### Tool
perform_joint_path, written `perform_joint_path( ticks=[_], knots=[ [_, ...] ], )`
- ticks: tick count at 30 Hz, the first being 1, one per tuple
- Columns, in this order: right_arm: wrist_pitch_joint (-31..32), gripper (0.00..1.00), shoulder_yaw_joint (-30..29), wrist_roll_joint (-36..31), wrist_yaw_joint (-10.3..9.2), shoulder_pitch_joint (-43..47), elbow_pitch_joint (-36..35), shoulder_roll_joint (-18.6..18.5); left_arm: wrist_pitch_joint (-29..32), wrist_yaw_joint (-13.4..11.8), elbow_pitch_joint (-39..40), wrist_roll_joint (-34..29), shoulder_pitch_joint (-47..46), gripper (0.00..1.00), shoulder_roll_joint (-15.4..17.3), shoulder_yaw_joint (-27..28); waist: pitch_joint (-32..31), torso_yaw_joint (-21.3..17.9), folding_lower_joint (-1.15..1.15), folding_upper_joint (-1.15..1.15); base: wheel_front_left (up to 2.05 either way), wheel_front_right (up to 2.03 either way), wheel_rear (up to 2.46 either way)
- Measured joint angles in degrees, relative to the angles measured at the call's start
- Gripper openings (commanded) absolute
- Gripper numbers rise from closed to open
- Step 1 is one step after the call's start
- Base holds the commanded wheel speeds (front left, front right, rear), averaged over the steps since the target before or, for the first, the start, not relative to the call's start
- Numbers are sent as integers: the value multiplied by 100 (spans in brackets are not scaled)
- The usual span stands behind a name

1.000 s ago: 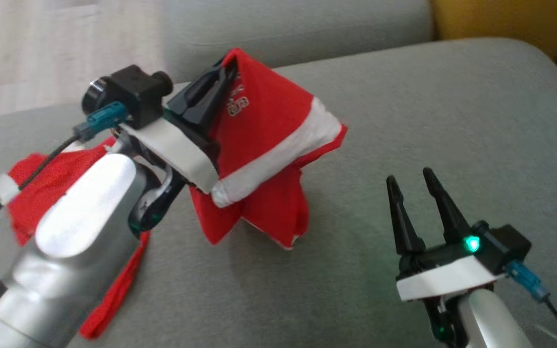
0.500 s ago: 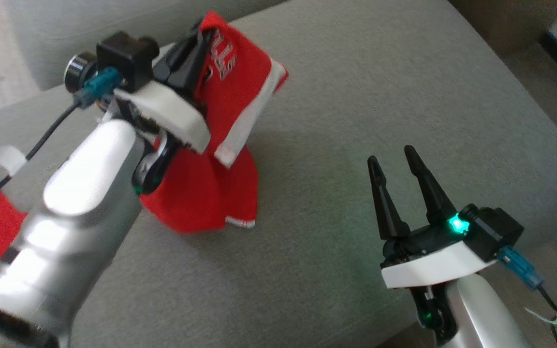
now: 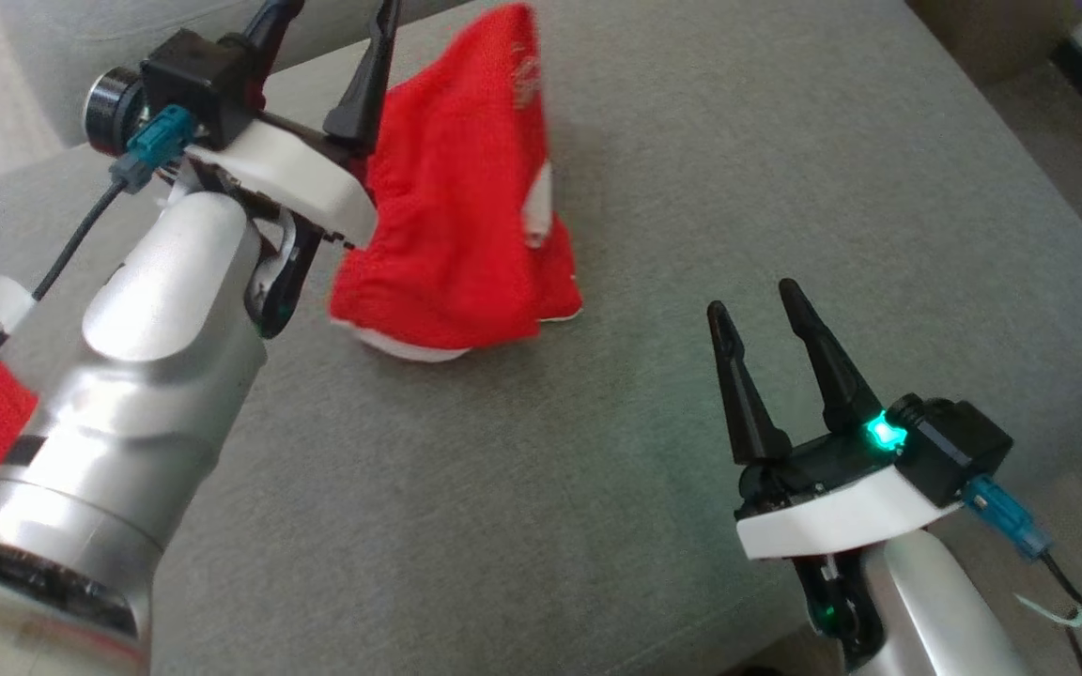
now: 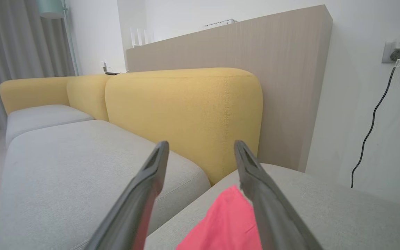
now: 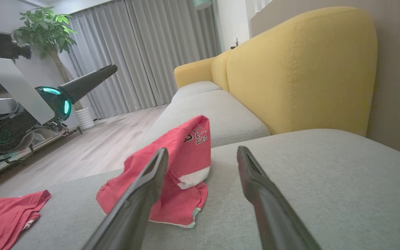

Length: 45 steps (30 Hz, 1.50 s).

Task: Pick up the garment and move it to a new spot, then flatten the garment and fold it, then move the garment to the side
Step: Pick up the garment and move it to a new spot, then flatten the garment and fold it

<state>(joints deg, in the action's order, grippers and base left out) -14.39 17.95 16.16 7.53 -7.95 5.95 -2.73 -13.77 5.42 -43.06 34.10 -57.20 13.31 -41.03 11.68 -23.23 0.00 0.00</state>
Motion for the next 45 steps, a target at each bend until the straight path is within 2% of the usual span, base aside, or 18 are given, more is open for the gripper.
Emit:
perform_joint_path(
  ticks=[6,11,14,20,22,27,31,37,40,45],
  knots=[
    [1,100,-104,-26,0,-2,49,0,-52,112,56,-142,53,100,86,-134,-88,395,0,0,0,0,0],
    [1,100,-314,-143,0,21,134,-1,-93,71,541,-315,533,100,332,-66,-232,806,-1,0,0,0,0],
    [0,100,-371,-202,0,53,176,0,-93,-64,815,-405,886,100,439,26,-307,979,-1,0,0,0,0],
    [1,100,-491,-389,0,236,301,0,-93,-531,1769,-563,2361,100,700,458,-561,1488,-1,0,0,0,0],
    [0,100,-538,-476,0,415,367,0,-93,-793,2345,-578,3217,100,703,802,-683,1723,-1,0,0,0,0],
    [1,100,-632,-569,0,552,417,2,-92,-1102,3038,-743,4473,100,568,1215,-846,2054,-2,0,0,0,0],
    [1,100,-772,-730,0,605,405,1,-93,-999,3149,-974,4876,100,378,1218,-884,2314,-2,0,0,0,0],
    [0,100,-850,-1158,0,533,354,4,-93,-891,3142,-1312,4519,100,159,1210,-779,2696,-1,0,0,0,0],
    [20,100,-815,-1492,0,320,776,3,-93,-835,3177,-1360,4419,100,16,1296,-674,2879,0,0,0,0,0],
    [445,100,-717,-1994,0,-233,1591,2,-93,-687,3120,-1504,4423,100,-81,1416,-474,3153,0,0,0,0,0]
  ],
)
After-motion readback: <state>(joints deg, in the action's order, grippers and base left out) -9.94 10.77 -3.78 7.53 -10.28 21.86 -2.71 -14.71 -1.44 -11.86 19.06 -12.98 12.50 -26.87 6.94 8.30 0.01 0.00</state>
